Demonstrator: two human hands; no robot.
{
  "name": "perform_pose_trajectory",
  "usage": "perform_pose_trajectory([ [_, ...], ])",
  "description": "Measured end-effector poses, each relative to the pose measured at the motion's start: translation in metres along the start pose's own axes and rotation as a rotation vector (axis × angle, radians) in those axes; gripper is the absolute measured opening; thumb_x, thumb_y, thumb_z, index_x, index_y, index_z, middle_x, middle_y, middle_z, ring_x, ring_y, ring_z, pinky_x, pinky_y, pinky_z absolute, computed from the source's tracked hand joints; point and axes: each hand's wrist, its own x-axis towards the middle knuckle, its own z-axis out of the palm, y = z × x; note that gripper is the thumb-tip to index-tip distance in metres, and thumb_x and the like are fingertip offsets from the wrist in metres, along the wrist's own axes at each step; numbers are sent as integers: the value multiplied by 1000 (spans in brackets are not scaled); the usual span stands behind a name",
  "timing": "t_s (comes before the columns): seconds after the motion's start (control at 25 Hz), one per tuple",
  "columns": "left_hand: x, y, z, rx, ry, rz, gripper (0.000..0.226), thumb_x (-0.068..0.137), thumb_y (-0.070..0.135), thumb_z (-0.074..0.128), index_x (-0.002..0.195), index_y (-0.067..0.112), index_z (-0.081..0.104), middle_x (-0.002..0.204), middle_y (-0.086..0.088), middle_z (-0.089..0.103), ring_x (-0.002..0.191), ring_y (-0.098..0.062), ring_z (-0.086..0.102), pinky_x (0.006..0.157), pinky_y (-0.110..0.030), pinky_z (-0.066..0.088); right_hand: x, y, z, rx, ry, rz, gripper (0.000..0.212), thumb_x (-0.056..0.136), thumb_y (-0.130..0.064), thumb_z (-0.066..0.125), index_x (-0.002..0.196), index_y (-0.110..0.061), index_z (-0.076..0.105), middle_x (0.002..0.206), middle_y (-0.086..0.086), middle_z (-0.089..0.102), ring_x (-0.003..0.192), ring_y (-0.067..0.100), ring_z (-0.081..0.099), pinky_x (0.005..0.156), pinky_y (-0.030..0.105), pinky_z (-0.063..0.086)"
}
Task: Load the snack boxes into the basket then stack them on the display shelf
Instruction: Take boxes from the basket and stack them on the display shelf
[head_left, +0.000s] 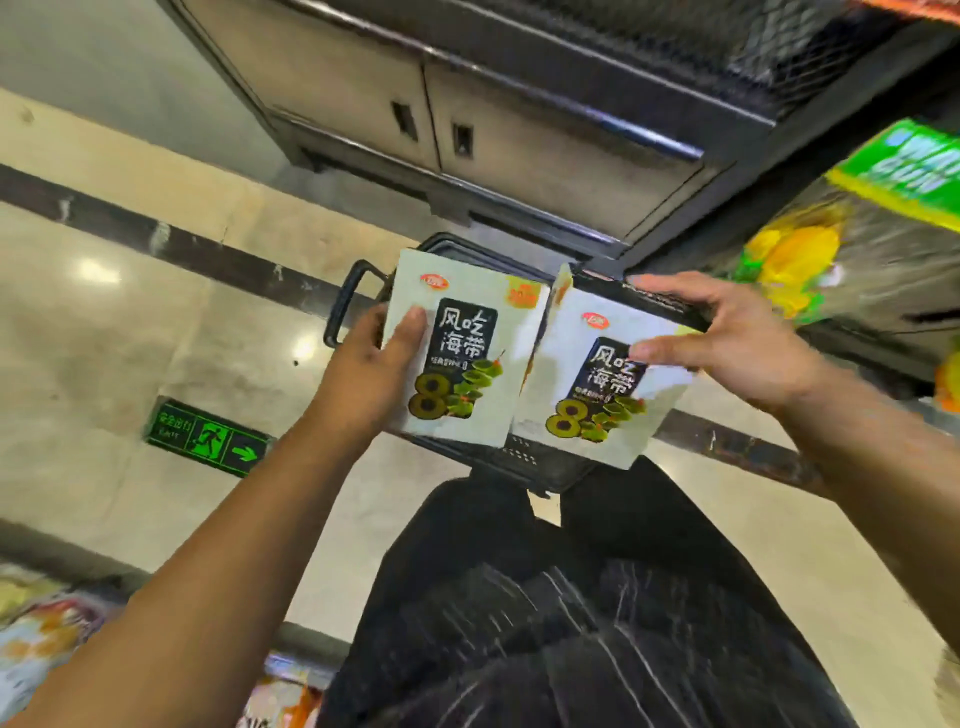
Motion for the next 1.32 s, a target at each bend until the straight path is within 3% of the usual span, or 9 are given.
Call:
perform_pose_trajectory([
  [0.08,-32,32,-5,4,-42,17,63,83,72,40,129,30,51,109,10,62,97,-13,64,87,-42,56,-34,-25,-18,138,52,-14,52,51,-17,82,101,-25,68,87,-16,73,75,-3,66,58,14,50],
  [0.24,-78,70,-1,-7,-32,105,45,96,60,35,115,25,55,93,18,60,84,10,62,63,-13,48,-87,-54,-48,342,123,-42,45,54,-7,82,96,-13,68,77,-7,71,63,10,68,54,20,53],
  [0.44,-125,96,35,-10,-71,122,90,70,92,30,127,28,57,116,-2,69,98,-22,68,85,-44,55,-148,-56,-85,517,257,-100,47,59,-6,80,103,-13,65,75,6,71,58,19,68,51,27,54],
  [0.56,-157,112,74,3,-70,193,69,93,71,25,130,22,55,109,0,64,84,-10,59,63,-20,47,-187,-45,-116,625,357,-143,52,59,-10,83,106,-17,63,85,11,72,66,21,71,57,32,57],
  [0.64,-183,126,100,-27,-103,199,60,98,61,26,130,19,55,96,5,62,77,-7,56,51,-18,41,-211,-37,-141,674,397,-153,47,62,-18,77,107,-19,63,93,13,74,76,25,73,67,38,59],
  [0.8,-220,149,154,-189,-148,161,44,94,63,43,114,28,60,83,8,75,74,-16,73,54,-27,52,-254,-14,-195,724,435,-192,36,74,-13,73,108,-13,61,97,16,73,80,27,72,68,38,60],
  [0.92,-240,166,194,-187,-224,210,46,89,69,47,111,32,63,93,6,76,80,-18,74,62,-32,56,-279,5,-238,709,465,-193,39,76,-17,74,112,-12,62,98,16,73,80,28,72,73,41,59],
  [1.12,-276,203,244,-188,-284,277,91,54,93,57,123,35,62,118,6,71,110,-23,66,99,-54,46,-307,19,-301,697,511,-217,40,74,-22,78,110,-13,62,93,12,73,79,25,71,75,40,56],
  [1.32,-299,244,285,-183,-347,358,44,89,66,46,111,33,64,98,17,74,89,-3,69,79,-31,46,-325,25,-351,689,527,-227,61,50,-28,84,105,-15,62,97,14,74,85,29,73,79,42,58],
])
